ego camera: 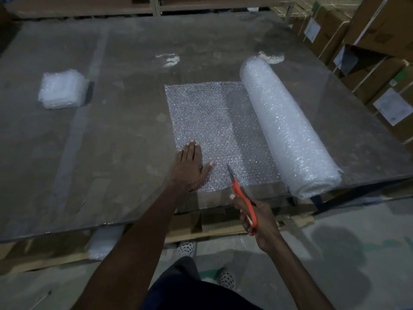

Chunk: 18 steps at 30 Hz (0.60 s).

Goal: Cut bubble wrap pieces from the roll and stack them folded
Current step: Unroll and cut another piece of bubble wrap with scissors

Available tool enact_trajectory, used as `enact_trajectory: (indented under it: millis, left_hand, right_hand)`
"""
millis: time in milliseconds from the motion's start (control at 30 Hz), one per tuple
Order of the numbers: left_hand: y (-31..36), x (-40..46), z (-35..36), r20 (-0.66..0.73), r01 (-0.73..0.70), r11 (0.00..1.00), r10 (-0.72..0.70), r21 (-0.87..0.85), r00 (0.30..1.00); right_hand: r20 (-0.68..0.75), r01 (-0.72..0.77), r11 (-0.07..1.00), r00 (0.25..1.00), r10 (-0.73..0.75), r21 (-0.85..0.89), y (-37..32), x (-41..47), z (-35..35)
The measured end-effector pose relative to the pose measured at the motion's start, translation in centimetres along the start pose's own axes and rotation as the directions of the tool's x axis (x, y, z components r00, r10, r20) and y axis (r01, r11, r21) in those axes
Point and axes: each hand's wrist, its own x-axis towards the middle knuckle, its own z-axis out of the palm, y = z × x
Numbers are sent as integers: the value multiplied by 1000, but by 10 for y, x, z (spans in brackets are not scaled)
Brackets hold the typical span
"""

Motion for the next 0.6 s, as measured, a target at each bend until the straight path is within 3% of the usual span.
enact_trajectory:
  millis: [600]
  left_hand:
    - [0, -1, 0, 0, 12, 1000, -12, -10, 1000]
  right_hand:
    - [-19, -12, 997, 1000, 11, -81, -13, 15, 3]
